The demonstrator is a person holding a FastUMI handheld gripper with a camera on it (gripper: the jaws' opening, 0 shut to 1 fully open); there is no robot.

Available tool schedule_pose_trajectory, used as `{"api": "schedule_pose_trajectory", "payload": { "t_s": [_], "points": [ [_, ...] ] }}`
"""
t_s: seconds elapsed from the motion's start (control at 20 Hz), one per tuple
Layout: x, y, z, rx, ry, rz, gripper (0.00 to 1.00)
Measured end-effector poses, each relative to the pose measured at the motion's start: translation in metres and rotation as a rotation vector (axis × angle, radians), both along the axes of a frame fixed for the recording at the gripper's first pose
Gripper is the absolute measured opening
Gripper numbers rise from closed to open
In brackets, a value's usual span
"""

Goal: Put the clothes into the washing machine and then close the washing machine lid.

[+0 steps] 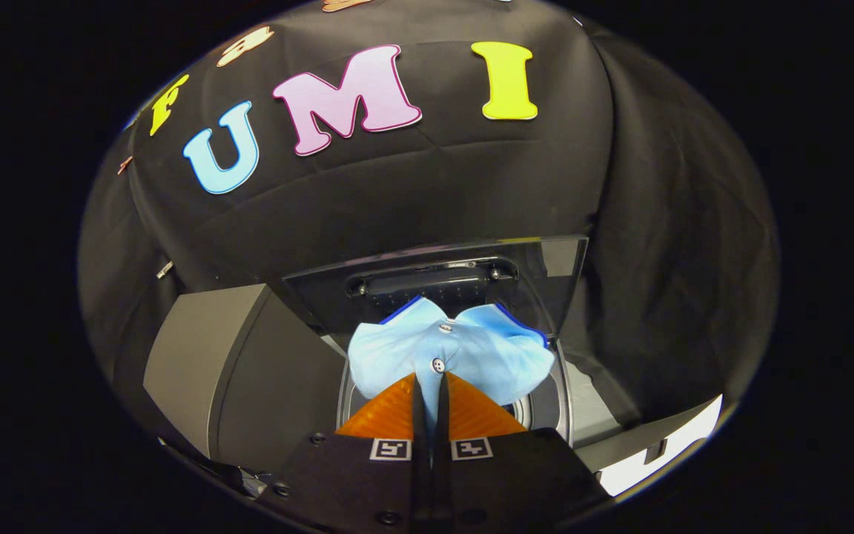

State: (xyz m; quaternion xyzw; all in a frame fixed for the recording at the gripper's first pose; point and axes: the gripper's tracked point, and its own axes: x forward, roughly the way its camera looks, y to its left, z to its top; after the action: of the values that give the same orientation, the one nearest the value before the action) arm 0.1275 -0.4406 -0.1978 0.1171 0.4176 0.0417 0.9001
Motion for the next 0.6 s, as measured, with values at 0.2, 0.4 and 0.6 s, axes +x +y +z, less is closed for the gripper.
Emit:
{"api": "schedule_pose_trajectory", "payload": {
  "t_s": [0.2,0.4,0.6],
  "points": [
    [-0.006,0.006,-0.020,-0.022,0.056,0.012,0.05],
    [-0.011,0.009,-0.040,-0.044,0.083,0.022,0.05],
    [-0.011,0.012,-0.067,-0.055,0.109,0.040,0.05]
  ]
}}
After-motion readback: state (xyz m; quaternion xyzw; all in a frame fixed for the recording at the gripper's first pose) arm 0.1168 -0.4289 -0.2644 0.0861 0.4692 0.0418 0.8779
